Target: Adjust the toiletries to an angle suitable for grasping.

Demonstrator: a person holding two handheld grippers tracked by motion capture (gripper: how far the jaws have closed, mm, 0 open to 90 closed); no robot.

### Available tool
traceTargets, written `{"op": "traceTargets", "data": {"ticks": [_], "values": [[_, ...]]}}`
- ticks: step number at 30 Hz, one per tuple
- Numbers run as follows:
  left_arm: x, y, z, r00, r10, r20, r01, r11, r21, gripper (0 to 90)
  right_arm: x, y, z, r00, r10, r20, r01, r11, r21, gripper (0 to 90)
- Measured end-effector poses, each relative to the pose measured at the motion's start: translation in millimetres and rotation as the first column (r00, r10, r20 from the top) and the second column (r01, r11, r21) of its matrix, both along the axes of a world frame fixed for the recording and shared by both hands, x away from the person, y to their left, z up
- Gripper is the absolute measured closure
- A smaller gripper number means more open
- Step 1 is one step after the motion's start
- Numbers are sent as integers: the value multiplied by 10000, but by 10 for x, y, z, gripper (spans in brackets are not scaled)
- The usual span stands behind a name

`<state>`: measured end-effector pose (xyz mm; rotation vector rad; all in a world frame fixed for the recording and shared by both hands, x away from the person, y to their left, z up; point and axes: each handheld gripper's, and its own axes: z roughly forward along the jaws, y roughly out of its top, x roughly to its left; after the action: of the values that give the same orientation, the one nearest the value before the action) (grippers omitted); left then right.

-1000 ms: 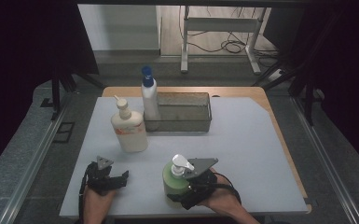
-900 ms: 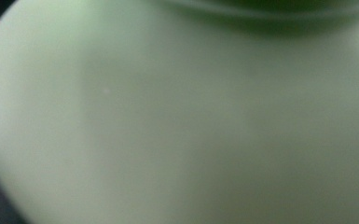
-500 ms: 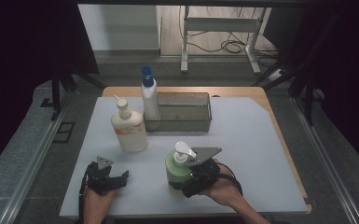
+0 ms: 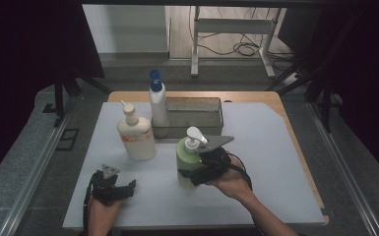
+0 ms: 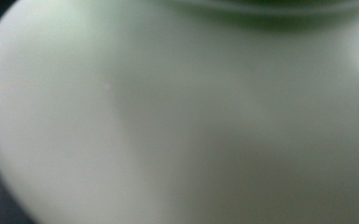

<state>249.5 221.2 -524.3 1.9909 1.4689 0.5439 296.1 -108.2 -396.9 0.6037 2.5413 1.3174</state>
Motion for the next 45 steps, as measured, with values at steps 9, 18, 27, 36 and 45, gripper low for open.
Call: {"op": "traceTargets", "data": {"ticks": [9,18,27,36,45], "values": [[1,-1,-2,10000,5,21,-5,10000,-10,100,215,12,47,9985,-541,29,540,9985,109,121],[0,-1,-3,10000,8,30,-8,10000,-10,100,417,11,108,9941,-1073,138,1070,9941,186,121],[1,0,-3,10000,5,33,-5,10000,-18,100,614,-1,206,9879,-1546,157,1539,9873,397,121],[2,2,-3,10000,-3,19,3,10000,0,100,736,51,309,9844,-1746,234,1738,9842,353,121],[2,2,-3,10000,-2,21,2,10000,-3,100,865,98,399,9805,-1953,230,1945,9803,330,121]]}}
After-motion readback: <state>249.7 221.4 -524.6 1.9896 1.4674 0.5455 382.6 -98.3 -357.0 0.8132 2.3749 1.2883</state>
